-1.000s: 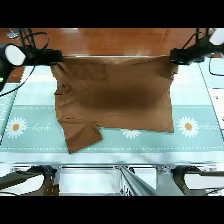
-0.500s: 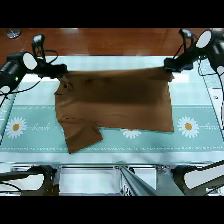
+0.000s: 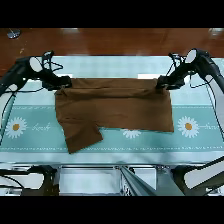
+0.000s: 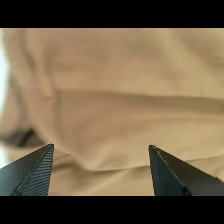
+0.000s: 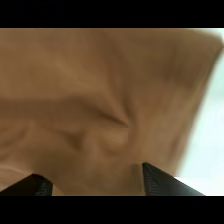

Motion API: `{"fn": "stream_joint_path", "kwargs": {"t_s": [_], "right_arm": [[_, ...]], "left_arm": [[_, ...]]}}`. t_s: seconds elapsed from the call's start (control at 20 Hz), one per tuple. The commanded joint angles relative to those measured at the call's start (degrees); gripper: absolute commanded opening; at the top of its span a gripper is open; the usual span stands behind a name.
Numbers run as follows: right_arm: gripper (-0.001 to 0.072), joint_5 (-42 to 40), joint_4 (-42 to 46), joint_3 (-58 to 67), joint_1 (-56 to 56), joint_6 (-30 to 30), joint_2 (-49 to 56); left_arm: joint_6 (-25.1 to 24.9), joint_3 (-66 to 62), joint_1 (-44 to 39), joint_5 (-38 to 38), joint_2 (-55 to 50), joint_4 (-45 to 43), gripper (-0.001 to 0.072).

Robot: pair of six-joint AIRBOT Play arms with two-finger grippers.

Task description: Fold the shirts.

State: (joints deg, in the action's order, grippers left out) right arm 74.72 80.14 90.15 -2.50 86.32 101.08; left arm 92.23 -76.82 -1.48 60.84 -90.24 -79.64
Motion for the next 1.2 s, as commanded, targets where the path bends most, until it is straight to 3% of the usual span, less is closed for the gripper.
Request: {"fn": "stream_joint_path", "kwargs": {"t_s": [0.0,0.1,0.2,0.25,0.4,0.5,0.65,0.8,1.0,1.1,1.15], "right_arm": [[0.0621,7.6,6.6,-1.0,-3.6,0.3,-4.7],[0.0621,4.5,4.5,-7.3,-7.9,1.1,-12.0],[0.0621,-7.1,-4.5,-20.9,-11.9,1.7,-22.2],[0.0621,-12.6,-10.1,-28.1,-13.1,1.7,-27.0],[0.0621,-21.3,-21.0,-46.8,-13.8,-0.7,-39.1],[0.0621,-21.2,-21.8,-53.7,-13.8,-0.7,-44.4],[0.0621,-18.5,-22.8,-57.1,-13.8,-0.5,-47.8],[0.0621,-17.4,-23.8,-57.1,-13.8,-0.4,-48.0],[0.0621,-19.8,-24.8,-54.5,-16.7,0.9,-48.0],[0.0621,-16.2,-23.6,-50.7,-22.5,0.9,-48.0],[0.0621,-13.0,-21.6,-49.5,-25.6,0.8,-48.0]], "left_arm": [[-2.6,-2.6,6.1,12.4,1.4,-1.6,0.0700],[-2.8,2.8,12.5,15.3,5.6,-0.9,0.0700],[-3.3,14.3,19.7,12.1,12.3,4.4,0.0700],[-4.6,21.6,23.5,8.5,16.1,11.1,0.0700],[-16.2,40.0,31.0,3.5,24.9,31.9,0.0700],[-20.2,47.2,32.5,3.4,27.5,34.5,0.0700],[-27.0,51.7,32.4,2.3,27.3,40.6,0.0700],[-30.1,52.7,30.9,1.6,27.2,43.2,0.0700],[-29.7,52.7,21.4,1.0,25.8,41.7,0.0700],[-27.9,52.6,15.6,-1.7,24.7,40.7,0.0698],[-27.3,52.5,14.0,-2.6,24.4,40.6,0.0657]]}}
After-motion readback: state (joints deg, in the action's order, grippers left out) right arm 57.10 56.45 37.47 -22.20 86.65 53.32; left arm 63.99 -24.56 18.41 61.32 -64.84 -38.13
